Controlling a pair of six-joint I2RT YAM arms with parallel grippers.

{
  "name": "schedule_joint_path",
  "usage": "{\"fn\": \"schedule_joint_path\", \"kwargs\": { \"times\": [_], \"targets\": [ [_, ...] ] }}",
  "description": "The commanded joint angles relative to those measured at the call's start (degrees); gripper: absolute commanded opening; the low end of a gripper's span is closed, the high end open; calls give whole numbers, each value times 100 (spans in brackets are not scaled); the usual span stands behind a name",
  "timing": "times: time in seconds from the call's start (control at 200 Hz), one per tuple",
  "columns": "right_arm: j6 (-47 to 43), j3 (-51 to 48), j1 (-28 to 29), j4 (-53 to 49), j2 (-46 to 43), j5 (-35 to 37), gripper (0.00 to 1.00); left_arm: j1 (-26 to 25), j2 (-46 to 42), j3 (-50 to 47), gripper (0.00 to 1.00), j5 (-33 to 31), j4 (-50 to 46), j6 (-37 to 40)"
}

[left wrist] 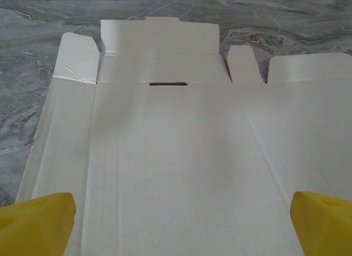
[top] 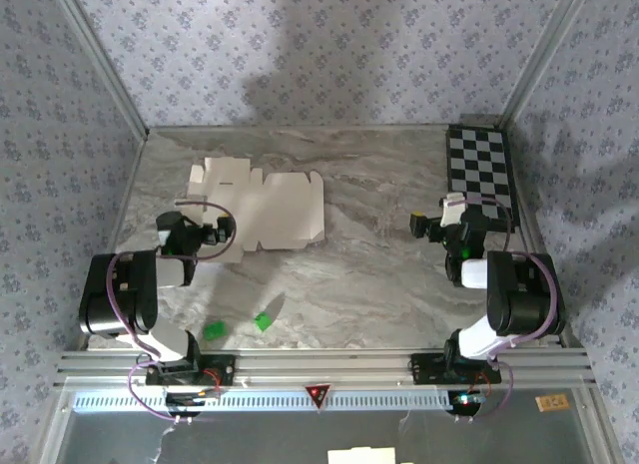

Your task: Fold the paper box

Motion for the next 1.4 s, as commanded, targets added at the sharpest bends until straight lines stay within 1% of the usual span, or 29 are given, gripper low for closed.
{"fn": "schedule_joint_path", "kwargs": {
  "times": [0.0, 0.71, 0.845, 1.009, 1.089, 1.244, 1.394],
  "targets": [
    [-72, -76, -12, 137, 28, -90, 100, 13, -54, -41, 100, 140, 238, 79],
    [-63, -78, -17, 133, 23, -90, 100, 20, -53, -41, 100, 132, 228, 60],
    [-19, -59, -60, 130, 33, -109, 100, 29, -24, 26, 100, -329, 131, -115],
    [-26, -58, -48, 145, 33, -74, 100, 20, -33, 28, 100, -349, 135, -121],
    [-48, -80, 52, 151, 12, 236, 100, 16, -47, 14, 100, -339, 161, -113],
    [-174, -147, 229, 165, -101, 540, 99, 12, -247, -12, 100, -375, 40, -113],
    [-185, -158, 297, -137, -500, 688, 100, -1, -891, 19, 100, -1090, -595, -348]
  ]
}}
